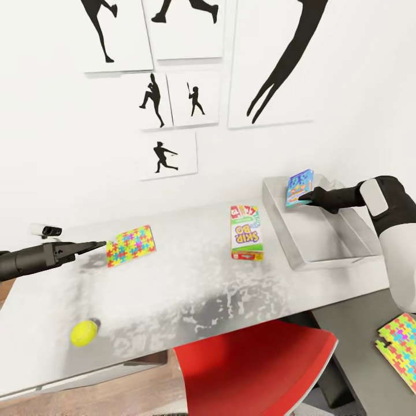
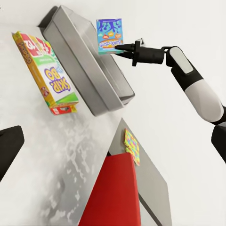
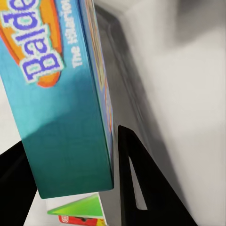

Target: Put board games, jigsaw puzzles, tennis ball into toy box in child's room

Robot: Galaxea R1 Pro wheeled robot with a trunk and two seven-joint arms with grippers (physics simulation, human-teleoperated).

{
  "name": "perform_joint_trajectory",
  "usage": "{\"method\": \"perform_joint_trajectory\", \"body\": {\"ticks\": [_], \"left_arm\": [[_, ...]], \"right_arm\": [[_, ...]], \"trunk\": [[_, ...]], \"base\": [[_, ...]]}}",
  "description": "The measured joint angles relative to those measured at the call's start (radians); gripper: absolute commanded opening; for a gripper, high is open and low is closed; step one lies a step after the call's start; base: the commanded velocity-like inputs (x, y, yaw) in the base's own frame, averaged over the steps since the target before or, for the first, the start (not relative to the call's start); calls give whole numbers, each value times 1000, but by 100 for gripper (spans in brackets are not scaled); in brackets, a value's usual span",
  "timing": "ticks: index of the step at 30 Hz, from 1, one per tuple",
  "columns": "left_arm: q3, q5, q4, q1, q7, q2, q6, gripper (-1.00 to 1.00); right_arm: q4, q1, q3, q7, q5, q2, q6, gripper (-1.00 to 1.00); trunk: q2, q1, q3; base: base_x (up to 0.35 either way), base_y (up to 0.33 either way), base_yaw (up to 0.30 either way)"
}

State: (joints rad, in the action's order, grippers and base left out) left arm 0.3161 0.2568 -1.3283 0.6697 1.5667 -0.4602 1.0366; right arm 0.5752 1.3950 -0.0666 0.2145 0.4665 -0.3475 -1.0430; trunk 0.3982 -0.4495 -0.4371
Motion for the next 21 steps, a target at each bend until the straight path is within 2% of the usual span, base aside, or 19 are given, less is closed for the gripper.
{"method": "perform_joint_trajectory", "body": {"ticks": [21], "left_arm": [[0, 0, -2, 9, 0, 0, 0, 100]], "right_arm": [[9, 19, -2, 1, 1, 3, 0, -100]], "trunk": [[0, 0, -34]], "base": [[0, 0, 0]]}}
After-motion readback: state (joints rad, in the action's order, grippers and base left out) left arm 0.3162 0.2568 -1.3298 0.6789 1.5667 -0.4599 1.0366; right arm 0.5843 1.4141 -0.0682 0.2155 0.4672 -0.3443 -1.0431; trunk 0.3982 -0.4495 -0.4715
